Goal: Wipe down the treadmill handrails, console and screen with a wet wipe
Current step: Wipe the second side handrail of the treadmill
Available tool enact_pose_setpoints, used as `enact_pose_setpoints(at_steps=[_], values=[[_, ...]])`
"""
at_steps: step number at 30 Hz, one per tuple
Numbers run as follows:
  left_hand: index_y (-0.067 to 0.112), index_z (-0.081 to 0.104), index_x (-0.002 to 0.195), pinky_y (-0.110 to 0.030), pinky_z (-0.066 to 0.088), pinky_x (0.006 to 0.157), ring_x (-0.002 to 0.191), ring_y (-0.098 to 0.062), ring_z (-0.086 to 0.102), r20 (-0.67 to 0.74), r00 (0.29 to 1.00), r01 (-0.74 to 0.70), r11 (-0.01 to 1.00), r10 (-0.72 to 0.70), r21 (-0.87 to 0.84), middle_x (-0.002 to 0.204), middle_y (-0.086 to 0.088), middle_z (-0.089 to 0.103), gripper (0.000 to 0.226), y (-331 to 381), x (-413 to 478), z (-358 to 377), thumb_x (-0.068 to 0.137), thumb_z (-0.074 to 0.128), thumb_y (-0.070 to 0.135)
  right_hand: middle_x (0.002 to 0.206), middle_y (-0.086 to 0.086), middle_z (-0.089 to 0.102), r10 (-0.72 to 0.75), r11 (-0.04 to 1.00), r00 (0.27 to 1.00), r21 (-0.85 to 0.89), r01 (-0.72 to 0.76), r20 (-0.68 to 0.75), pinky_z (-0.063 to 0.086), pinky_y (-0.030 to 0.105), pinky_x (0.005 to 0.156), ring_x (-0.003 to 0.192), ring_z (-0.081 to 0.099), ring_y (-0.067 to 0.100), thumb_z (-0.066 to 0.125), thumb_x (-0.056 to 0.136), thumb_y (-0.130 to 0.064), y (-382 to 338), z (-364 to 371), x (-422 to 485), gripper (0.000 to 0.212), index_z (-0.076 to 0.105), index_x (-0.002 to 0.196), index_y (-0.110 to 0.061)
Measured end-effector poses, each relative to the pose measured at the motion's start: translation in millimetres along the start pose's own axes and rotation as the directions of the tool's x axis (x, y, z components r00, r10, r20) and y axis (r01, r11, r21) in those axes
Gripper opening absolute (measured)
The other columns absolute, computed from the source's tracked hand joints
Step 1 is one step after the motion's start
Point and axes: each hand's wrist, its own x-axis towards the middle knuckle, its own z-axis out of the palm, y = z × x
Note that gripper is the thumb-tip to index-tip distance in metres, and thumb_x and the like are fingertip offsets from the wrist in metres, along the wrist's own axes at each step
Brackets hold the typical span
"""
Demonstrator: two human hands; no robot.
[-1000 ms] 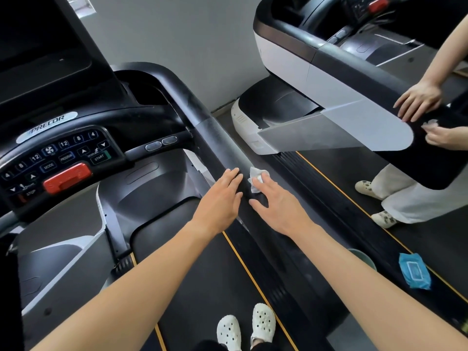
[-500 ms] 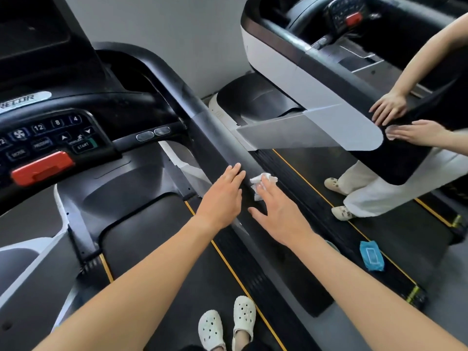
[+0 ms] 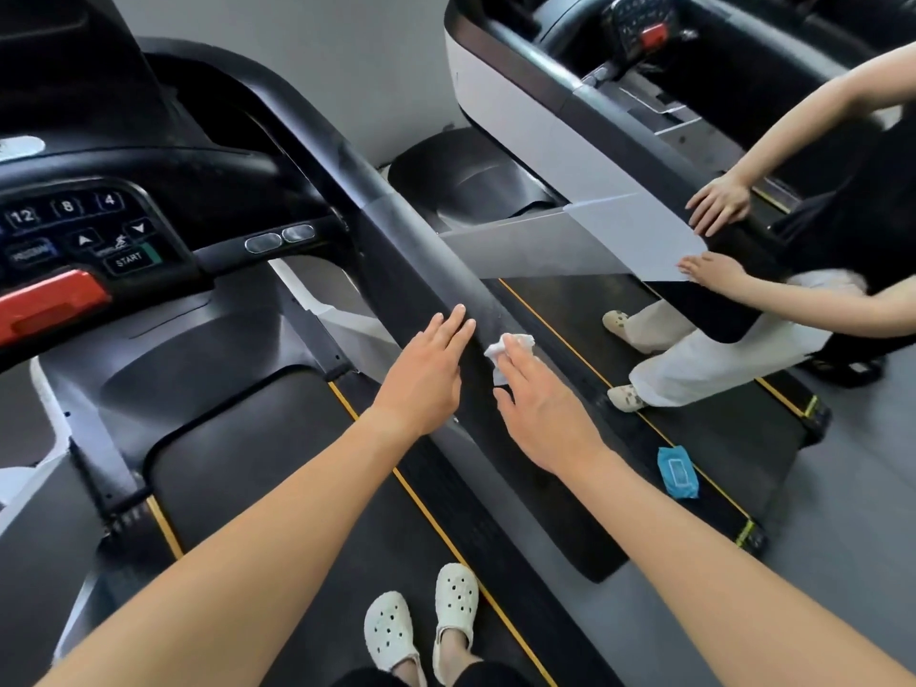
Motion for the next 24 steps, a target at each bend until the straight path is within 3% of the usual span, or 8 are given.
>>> enact_pose_setpoints(at_steps=[3,6,8,10,13,18,21,24], values=[[0.016,0.017,0.165,-0.042,0.019,0.128,0.159,-0.025,0.010,-0.020,1.000,-0.004,1.000,0.003,-0.011,0.173,-0.001,0.004,0.068,0.5,-0.6,2.7,0.103,0.047,0.012,0.162,0.028,0.029,-0.189,0.959,0.973,-0.187,0.211,0.129,0.002,0.056,0.128,0.154,0.014,0.046,0.026,0.109,-0.015,4.9,-7.0,-28.5,0.049,0.035,0.152,0.006],[0.015,0.017,0.164,-0.043,0.021,0.128,0.159,-0.026,0.010,-0.029,0.999,0.023,0.999,-0.024,-0.040,0.173,-0.001,0.005,0.070,2.9,0.4,4.9,0.102,0.048,0.009,0.164,0.029,0.021,-0.245,0.969,0.968,-0.029,0.247,0.054,0.008,0.051,0.128,0.155,0.010,0.043,-0.028,0.092,-0.010,0.1,-13.2,-23.0,0.084,0.025,0.155,0.009],[0.014,0.018,0.164,-0.044,0.022,0.127,0.159,-0.027,0.009,-0.018,0.999,0.048,0.997,-0.049,-0.064,0.173,-0.002,0.005,0.072,7.0,1.8,4.8,0.100,0.049,0.008,0.163,0.023,0.030,-0.037,0.979,0.999,0.201,0.036,0.005,0.008,0.040,0.129,0.156,0.019,0.033,0.011,0.110,-0.022,-5.7,-11.7,-2.0,0.056,0.032,0.155,0.004],[0.014,0.018,0.164,-0.044,0.020,0.128,0.159,-0.027,0.007,-0.003,0.998,0.067,0.994,-0.068,-0.083,0.173,-0.003,0.004,0.073,10.7,2.9,2.9,0.100,0.051,0.009,0.165,0.017,0.029,0.082,0.926,0.997,0.368,-0.080,0.011,0.008,0.033,0.127,0.156,0.021,0.027,0.046,0.108,-0.031,-7.5,-7.6,22.9,0.060,0.031,0.157,0.000],[0.018,0.019,0.164,-0.046,0.018,0.128,0.159,-0.027,0.008,0.007,0.997,0.076,0.993,-0.076,-0.092,0.173,-0.001,0.007,0.074,10.8,4.9,-2.3,0.099,0.053,0.008,0.170,0.013,0.013,0.042,0.916,0.997,0.395,-0.067,0.072,0.001,0.036,0.128,0.159,0.006,0.024,0.041,0.109,-0.033,-12.7,-4.3,43.1,0.066,0.014,0.162,-0.004],[0.019,0.023,0.163,-0.045,0.019,0.128,0.159,-0.024,0.007,0.010,0.996,0.089,0.992,-0.089,-0.094,0.173,0.002,0.008,0.074,9.1,8.8,-7.0,0.097,0.051,0.002,0.160,0.013,0.041,0.061,0.910,0.994,0.413,-0.018,-0.090,0.023,0.035,0.123,0.150,0.036,0.024,0.065,0.099,-0.026,-4.3,-3.1,18.3,0.060,0.045,0.151,-0.003],[0.018,0.024,0.163,-0.045,0.020,0.128,0.159,-0.024,0.009,0.010,0.996,0.091,0.991,-0.090,-0.097,0.173,0.002,0.009,0.075,8.2,10.0,-5.5,0.096,0.051,0.001,0.158,0.009,0.044,0.038,0.908,0.993,0.419,0.013,-0.114,0.035,0.036,0.121,0.148,0.040,0.020,0.065,0.099,-0.027,7.2,10.3,17.8,0.058,0.047,0.151,-0.008],[0.019,0.024,0.163,-0.045,0.021,0.128,0.159,-0.024,0.011,0.004,0.995,0.099,0.991,-0.099,-0.088,0.173,0.002,0.010,0.077,8.5,10.4,-4.9,0.094,0.052,-0.001,0.167,0.000,0.029,0.178,0.756,0.984,0.637,-0.150,0.020,0.028,0.031,0.123,0.154,0.025,0.013,0.054,0.105,-0.034,10.5,8.2,41.2,0.064,0.030,0.161,-0.016]])
